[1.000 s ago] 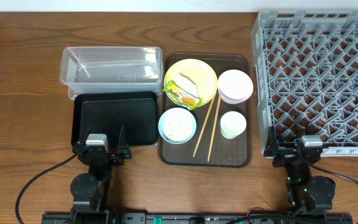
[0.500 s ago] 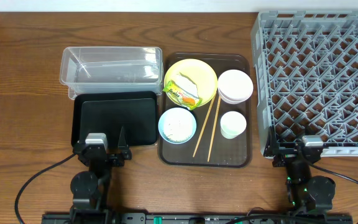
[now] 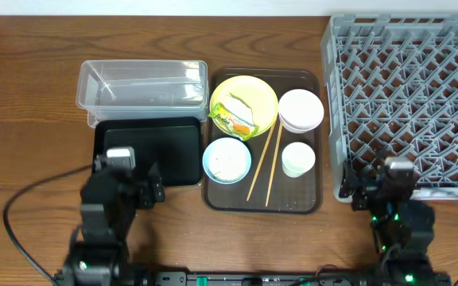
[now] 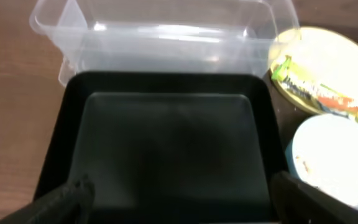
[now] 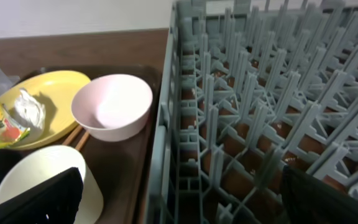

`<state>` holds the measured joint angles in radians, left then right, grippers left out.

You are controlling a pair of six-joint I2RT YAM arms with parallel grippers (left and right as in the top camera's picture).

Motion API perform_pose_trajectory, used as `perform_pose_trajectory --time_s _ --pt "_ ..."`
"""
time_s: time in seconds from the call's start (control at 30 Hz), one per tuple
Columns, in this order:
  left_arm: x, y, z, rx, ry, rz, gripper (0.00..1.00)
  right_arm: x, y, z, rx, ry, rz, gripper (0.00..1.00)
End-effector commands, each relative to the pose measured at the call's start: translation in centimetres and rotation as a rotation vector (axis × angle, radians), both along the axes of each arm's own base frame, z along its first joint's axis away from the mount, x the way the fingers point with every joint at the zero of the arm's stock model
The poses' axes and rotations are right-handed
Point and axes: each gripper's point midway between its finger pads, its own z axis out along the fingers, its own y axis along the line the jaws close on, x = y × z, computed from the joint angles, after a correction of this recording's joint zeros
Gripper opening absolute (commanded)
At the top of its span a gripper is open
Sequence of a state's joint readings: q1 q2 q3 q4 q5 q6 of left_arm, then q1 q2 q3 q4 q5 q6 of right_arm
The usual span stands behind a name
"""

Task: Sort waste into correct bins and load items into the dishwasher rack
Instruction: 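Reach the left gripper to the yellow plate and grasp the snack wrapper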

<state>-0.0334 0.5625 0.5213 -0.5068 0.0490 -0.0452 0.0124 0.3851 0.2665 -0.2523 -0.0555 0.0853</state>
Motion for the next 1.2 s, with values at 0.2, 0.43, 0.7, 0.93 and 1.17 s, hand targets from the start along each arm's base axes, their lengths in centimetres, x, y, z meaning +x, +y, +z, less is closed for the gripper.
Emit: perform_pose_trajectory --time_s 0.2,0.43,0.7,0.93,1.17 --pt "1.7 -2.0 2.3 -0.088 0.348 -0.063 0.93 3.0 0.4 3.0 -0.080 0.277 0.051 0.99" --pt "1.5 -2.6 1.6 -0.118 0.571 -0.074 0.93 4.5 0.5 3.1 -0.073 0.467 0.064 0.99" --pt "6.7 -6.4 2.9 -0.349 0.437 -0.122 0.92 5.1 0.7 3.5 -0.067 0.468 0.072 0.99" --pt "11.2 -10.9 2.6 -0.354 0.348 -0.191 0.92 5.0 0.7 3.4 -0.067 0.469 0.072 0.99" --pt "15.1 -15.9 1.1 -0.240 0.274 -0.230 0.91 5.0 0.7 3.4 -0.067 0.471 0.072 0.99"
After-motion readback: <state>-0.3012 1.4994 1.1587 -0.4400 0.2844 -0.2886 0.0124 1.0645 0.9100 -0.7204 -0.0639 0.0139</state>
